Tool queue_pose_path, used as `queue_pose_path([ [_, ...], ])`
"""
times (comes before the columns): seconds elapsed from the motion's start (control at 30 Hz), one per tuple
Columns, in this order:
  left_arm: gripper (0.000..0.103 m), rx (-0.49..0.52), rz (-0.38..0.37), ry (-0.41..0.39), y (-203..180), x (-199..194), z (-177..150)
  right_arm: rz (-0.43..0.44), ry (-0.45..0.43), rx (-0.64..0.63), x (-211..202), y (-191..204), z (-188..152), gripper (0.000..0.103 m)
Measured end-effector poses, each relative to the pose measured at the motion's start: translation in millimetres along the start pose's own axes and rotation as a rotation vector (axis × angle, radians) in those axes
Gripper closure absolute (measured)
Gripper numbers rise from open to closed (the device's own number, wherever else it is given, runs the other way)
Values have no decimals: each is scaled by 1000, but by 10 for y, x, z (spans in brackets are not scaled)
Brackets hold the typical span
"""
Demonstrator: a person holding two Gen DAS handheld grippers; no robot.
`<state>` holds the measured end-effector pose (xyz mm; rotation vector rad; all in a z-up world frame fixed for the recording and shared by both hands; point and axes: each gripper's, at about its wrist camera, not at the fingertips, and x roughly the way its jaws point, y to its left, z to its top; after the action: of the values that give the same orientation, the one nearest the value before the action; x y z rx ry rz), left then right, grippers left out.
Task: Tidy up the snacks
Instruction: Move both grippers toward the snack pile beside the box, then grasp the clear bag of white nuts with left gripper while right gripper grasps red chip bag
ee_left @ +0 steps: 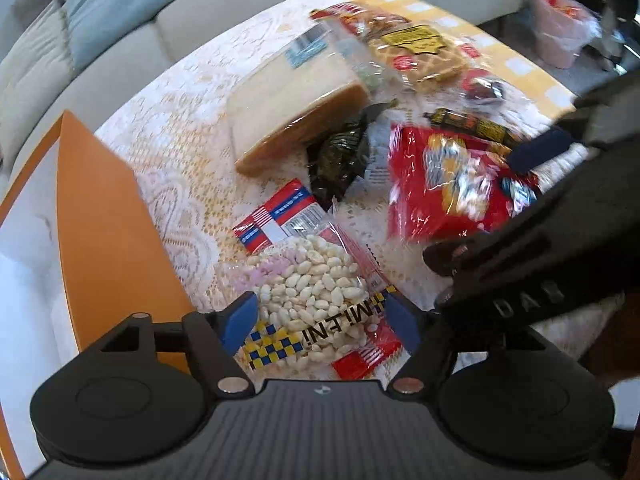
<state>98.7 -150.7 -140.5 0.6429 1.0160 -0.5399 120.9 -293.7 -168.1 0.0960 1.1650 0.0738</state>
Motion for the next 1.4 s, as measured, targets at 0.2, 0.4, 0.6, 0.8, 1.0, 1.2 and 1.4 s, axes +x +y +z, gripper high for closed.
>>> queue_pose_path([
  [0.2, 18, 56, 4, -54, -2, -39, -154, -114, 31, -133, 130, 173, -46, 11],
  [0.4, 16, 98, 59, -85, -133, -31, -164, -178, 37, -168, 160, 210, -74, 20],
  [0.6, 16, 181, 172, -111, -376, -18, -117, -43, -26, 123, -60, -239, -25, 41],
  [0.8, 15, 167, 230, -96, -508, 85, -5, 202, -44, 297, -145, -462, -54, 48],
  [1.0, 8, 35, 99, -48, -294, 167, 66, 328, -35, 441, -87, -615, -18, 49],
  [1.2, 13, 55, 56, -47, -176, 153, 62, 224, -85, 454, -127, -640, 4, 60],
  [1.4, 48, 102, 124, 11, -151, 82, 65, 213, -97, 435, -140, -618, 14, 62],
])
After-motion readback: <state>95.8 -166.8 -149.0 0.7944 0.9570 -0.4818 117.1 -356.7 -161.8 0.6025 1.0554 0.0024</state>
